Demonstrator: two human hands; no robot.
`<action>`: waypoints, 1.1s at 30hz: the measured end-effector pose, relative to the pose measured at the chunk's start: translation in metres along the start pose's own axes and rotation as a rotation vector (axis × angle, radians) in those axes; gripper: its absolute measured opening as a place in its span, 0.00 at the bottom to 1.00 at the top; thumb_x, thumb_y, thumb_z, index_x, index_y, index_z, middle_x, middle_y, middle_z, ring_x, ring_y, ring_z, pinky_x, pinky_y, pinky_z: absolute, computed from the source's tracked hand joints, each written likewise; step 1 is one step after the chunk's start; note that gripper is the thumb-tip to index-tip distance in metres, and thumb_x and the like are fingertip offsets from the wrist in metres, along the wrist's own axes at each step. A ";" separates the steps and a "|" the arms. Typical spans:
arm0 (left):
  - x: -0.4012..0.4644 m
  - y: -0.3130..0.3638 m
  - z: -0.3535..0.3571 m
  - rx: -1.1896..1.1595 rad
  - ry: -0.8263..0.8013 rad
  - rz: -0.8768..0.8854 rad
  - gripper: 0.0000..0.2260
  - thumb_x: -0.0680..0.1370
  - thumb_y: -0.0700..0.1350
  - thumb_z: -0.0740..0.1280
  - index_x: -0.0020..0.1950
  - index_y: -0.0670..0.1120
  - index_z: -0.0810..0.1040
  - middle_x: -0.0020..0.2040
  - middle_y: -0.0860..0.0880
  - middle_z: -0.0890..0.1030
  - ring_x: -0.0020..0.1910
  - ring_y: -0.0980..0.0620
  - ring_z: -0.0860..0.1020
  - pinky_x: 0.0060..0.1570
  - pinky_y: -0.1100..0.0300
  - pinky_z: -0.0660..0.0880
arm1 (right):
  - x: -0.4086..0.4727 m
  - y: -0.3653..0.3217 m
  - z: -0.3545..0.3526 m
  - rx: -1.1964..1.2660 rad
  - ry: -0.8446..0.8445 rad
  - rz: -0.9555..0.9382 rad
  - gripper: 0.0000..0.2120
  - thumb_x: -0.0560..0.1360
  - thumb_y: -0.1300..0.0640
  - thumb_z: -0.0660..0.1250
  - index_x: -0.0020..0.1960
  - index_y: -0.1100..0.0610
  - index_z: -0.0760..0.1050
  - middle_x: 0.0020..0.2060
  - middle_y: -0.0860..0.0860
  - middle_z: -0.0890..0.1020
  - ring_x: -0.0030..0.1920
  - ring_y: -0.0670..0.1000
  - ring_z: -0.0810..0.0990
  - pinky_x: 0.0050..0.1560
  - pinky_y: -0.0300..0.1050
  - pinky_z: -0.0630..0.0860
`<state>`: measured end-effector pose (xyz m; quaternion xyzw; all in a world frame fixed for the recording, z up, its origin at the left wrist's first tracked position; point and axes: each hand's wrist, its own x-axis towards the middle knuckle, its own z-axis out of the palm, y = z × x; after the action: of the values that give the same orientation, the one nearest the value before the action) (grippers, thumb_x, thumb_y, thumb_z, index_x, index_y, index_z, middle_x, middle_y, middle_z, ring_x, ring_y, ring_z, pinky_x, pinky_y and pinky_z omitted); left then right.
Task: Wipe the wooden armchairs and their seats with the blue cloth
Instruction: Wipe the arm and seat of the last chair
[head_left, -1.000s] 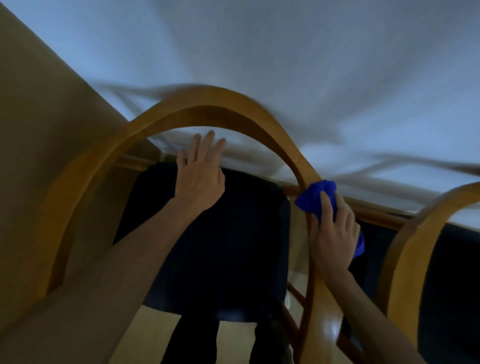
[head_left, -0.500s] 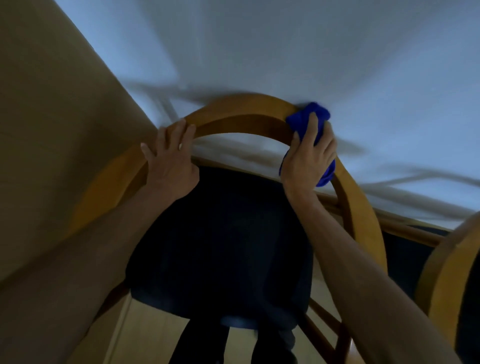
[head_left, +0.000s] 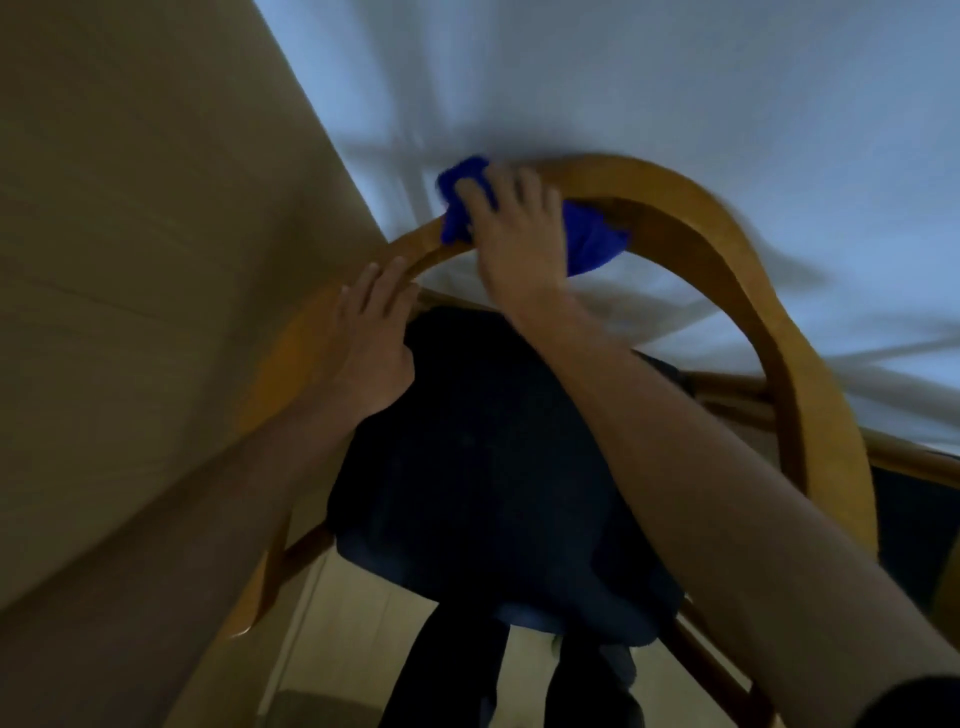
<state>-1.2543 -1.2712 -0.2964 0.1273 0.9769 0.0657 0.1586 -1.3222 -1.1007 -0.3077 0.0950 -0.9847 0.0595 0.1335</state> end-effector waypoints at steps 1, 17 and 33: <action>-0.011 -0.001 0.001 -0.019 0.030 -0.016 0.28 0.75 0.38 0.62 0.75 0.42 0.61 0.78 0.43 0.53 0.77 0.44 0.51 0.74 0.46 0.52 | -0.009 -0.024 0.008 0.060 -0.084 -0.096 0.22 0.72 0.60 0.64 0.66 0.55 0.73 0.64 0.59 0.74 0.61 0.63 0.73 0.58 0.56 0.67; -0.100 -0.059 0.004 -0.379 0.439 -0.513 0.08 0.73 0.36 0.60 0.52 0.41 0.71 0.54 0.42 0.72 0.52 0.45 0.69 0.51 0.48 0.72 | -0.094 -0.173 0.002 0.398 -0.288 -0.430 0.26 0.69 0.54 0.72 0.66 0.53 0.72 0.66 0.53 0.73 0.62 0.58 0.71 0.54 0.56 0.72; -0.061 -0.026 0.015 -0.117 0.086 -0.400 0.40 0.76 0.63 0.60 0.78 0.49 0.44 0.77 0.39 0.43 0.76 0.35 0.45 0.74 0.41 0.50 | 0.003 -0.097 -0.015 0.758 -0.702 -0.115 0.19 0.83 0.50 0.52 0.69 0.53 0.72 0.65 0.54 0.76 0.64 0.52 0.73 0.65 0.50 0.69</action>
<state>-1.1992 -1.3110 -0.2973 -0.0815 0.9831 0.0951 0.1338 -1.3012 -1.1932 -0.2836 0.2048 -0.8727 0.3690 -0.2454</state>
